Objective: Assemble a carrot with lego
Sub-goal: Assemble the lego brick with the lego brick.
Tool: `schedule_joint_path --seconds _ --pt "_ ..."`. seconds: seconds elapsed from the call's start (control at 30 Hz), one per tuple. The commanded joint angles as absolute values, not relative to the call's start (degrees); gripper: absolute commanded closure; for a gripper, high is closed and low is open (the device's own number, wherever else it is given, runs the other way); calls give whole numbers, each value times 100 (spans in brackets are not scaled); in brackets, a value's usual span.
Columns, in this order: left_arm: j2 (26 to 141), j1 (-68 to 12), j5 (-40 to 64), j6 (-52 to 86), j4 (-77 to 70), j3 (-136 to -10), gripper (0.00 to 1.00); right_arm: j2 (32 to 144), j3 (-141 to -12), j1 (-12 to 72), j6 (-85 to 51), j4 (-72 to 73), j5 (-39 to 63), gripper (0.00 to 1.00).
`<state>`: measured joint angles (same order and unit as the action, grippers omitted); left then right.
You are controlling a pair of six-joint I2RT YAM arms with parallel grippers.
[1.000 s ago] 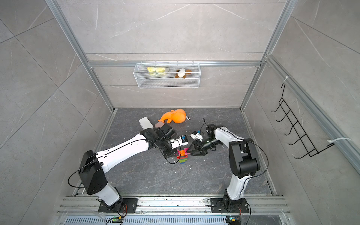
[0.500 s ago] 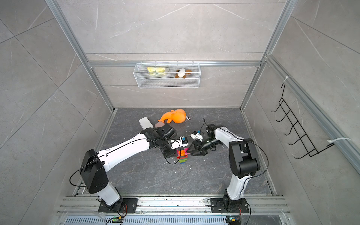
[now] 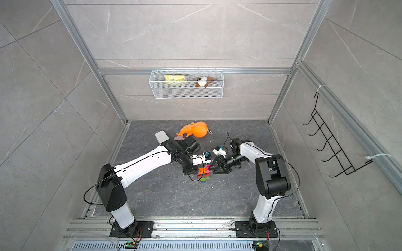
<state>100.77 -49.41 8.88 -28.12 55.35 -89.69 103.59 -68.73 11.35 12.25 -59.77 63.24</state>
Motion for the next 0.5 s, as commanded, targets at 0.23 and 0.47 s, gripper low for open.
schedule_joint_path --seconds 0.23,0.47 --pt "10228 -4996 604 -2962 6177 -9396 100 10450 -6970 1178 1258 -6060 6196 35" --pt "10339 -5001 641 -3074 6223 -9447 100 10433 -6989 1182 1268 -6073 6205 35"
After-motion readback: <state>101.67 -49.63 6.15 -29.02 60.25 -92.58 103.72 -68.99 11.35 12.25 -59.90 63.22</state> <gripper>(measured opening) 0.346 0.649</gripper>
